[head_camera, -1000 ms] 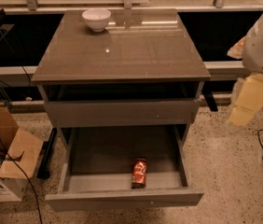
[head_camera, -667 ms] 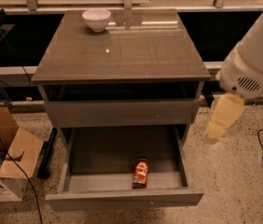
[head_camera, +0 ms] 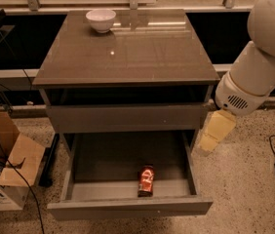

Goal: Pick coke can from middle drawer and place on counter

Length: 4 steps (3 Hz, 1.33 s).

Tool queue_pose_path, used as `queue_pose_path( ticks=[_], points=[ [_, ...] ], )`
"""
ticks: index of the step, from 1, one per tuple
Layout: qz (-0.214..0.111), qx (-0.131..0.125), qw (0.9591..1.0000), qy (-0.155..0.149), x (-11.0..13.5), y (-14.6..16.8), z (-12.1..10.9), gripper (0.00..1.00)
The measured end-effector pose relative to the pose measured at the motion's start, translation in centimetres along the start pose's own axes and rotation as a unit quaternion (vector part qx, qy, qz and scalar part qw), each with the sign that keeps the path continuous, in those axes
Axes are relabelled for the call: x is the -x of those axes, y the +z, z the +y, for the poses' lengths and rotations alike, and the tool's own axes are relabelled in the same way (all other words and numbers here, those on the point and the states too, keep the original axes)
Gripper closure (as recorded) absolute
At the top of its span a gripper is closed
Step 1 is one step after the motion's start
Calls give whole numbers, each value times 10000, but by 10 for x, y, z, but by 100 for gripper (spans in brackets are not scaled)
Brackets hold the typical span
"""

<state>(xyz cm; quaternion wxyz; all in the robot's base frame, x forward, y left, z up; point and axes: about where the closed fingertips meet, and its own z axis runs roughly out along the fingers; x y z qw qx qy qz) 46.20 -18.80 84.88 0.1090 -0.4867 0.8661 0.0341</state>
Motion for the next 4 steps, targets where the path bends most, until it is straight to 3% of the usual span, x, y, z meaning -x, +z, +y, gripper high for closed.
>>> queue_pose_path(
  ticks=[2, 3, 4],
  points=[
    [84, 155, 9979, 629, 42, 65, -8, 0],
    [147, 471, 9932, 1055, 58, 121, -5, 0],
    [481, 719, 9841, 1552, 70, 192, 4, 0]
  ],
)
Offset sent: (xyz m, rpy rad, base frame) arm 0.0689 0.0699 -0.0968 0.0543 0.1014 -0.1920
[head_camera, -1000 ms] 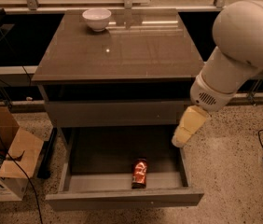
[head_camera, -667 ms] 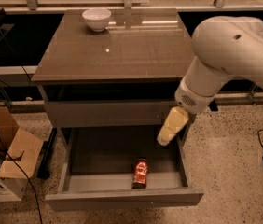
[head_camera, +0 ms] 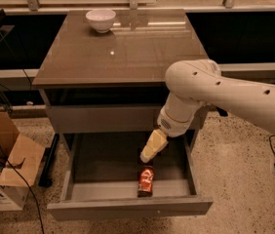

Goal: Pick coke can from middle drawer and place on counter

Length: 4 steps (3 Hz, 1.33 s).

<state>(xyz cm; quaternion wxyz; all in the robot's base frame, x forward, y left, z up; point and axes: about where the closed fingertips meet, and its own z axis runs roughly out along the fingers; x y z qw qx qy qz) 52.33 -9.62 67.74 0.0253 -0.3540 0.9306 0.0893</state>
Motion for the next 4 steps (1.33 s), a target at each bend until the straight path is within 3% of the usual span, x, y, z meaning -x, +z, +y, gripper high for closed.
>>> queue_pose_path(
  ticks=[1, 3, 4],
  points=[
    [1, 0, 10000, 2, 0, 0, 0, 0],
    [234, 70, 9969, 749, 8, 45, -18, 0],
    [288, 105, 9927, 1168, 8, 73, -30, 0]
  ],
)
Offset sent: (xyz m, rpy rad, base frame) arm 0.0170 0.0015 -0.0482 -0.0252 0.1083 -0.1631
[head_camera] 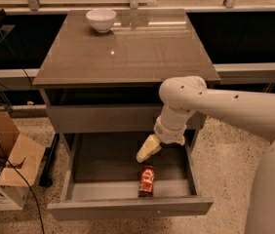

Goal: Pick coke can from middle drawer and place on counter

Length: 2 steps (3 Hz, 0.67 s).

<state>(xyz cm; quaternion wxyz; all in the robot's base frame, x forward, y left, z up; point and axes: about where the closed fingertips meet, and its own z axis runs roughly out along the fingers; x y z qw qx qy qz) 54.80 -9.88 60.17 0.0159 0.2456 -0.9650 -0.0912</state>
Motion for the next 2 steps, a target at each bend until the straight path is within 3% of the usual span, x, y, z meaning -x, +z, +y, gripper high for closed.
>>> queue_pose_path(
  ticks=[1, 2],
  points=[
    [-29, 119, 9987, 487, 1, 32, -9, 0],
    [-113, 264, 9926, 1180, -2, 70, -21, 0]
  ],
)
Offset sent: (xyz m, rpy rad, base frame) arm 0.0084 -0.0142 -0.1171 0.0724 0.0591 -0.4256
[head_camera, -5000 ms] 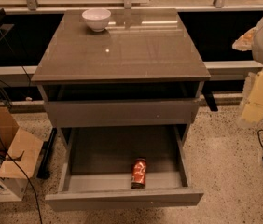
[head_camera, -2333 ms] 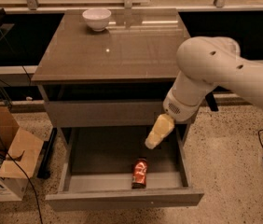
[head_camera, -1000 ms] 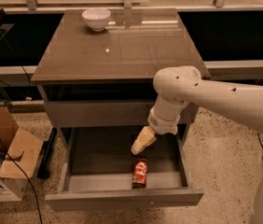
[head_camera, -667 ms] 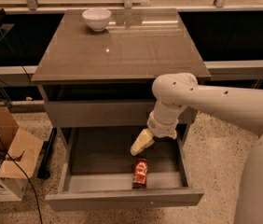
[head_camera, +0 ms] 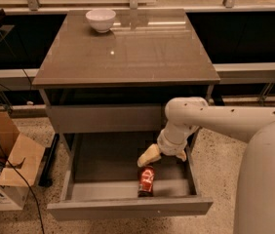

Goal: Pick coke can from middle drawer and place on counter

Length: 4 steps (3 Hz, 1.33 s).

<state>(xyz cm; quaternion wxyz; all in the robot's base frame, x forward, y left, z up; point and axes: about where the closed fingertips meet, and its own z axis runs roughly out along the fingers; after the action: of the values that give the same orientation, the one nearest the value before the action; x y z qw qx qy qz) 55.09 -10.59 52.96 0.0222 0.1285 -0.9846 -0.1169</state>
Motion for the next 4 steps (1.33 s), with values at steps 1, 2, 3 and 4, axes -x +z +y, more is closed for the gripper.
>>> queue_pose_path(
  ticks=[1, 2, 3, 4],
  points=[
    [-45, 155, 9978, 644, 2, 38, -13, 0],
    [-7, 314, 9928, 1152, 6, 75, -22, 0],
    [150, 442, 9875, 1508, 8, 108, -25, 0],
    [357, 551, 9821, 1763, 6, 136, -23, 0]
  ],
)
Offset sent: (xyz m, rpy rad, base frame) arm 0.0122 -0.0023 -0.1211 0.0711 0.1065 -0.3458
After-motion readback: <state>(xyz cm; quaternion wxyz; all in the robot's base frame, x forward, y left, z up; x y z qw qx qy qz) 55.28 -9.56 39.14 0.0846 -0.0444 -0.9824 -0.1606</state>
